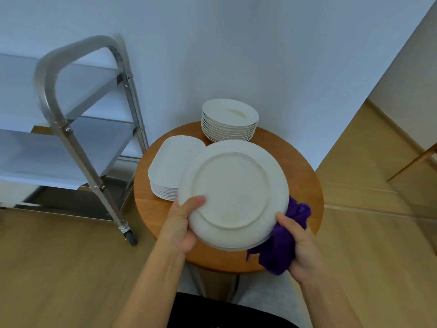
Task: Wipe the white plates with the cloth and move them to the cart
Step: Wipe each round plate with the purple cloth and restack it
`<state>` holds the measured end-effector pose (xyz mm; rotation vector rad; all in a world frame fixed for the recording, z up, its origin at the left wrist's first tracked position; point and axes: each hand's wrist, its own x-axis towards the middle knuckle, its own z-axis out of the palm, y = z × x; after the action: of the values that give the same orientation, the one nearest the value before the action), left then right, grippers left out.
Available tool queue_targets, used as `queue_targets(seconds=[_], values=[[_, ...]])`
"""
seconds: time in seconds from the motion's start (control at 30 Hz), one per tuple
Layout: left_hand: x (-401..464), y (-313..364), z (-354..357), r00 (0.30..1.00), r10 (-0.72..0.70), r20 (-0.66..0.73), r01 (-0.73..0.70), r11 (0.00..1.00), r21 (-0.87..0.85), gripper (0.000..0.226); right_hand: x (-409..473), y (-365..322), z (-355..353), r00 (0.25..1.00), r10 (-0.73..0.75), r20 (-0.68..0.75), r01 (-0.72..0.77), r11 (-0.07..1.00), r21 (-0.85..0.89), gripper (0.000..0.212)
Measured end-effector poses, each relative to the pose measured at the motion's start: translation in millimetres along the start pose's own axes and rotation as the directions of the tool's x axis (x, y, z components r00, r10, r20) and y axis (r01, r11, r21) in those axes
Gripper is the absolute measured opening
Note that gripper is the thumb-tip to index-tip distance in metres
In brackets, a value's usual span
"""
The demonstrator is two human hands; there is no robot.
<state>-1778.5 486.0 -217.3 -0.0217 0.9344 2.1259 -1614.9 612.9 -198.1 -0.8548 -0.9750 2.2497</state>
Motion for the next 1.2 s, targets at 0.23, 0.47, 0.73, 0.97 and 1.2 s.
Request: queue_targets(seconds=[0.23,0.47,0.73,0.97,1.2], values=[[-3.2,29.2,16.9,0.956,0.286,-0.070,-0.158,0.698,0.698,0.050,15.0,-44.9,24.7,0.891,-0.375,0.256,0.450,0.805,-0.387,0.037],[-8.4,37.2,38.6,0.959,0.137,0.249,-0.284,0.412,0.866,0.054,38.2,-71.6,97.6,0.726,0.166,0.667,0.686,-0.231,-0.690,0.097],[-13.4,47.9,39.1,0.978,0.058,0.199,-0.200,0.514,0.834,0.054,59.1,-94.5,90.7,0.712,0.251,0.655,0.671,0.030,-0.741,0.083],[-10.1,53.3,33.7,0.979,0.167,0.120,-0.204,0.874,0.441,0.060,56.4,-79.0,44.4,0.867,-0.189,0.461,0.469,0.623,-0.626,0.079],[-5.1,9.7,55.8,0.967,0.240,-0.086,-0.233,0.969,0.088,0.066,35.5,2.0,62.8,0.899,-0.406,-0.164,0.371,0.905,-0.206,0.074]])
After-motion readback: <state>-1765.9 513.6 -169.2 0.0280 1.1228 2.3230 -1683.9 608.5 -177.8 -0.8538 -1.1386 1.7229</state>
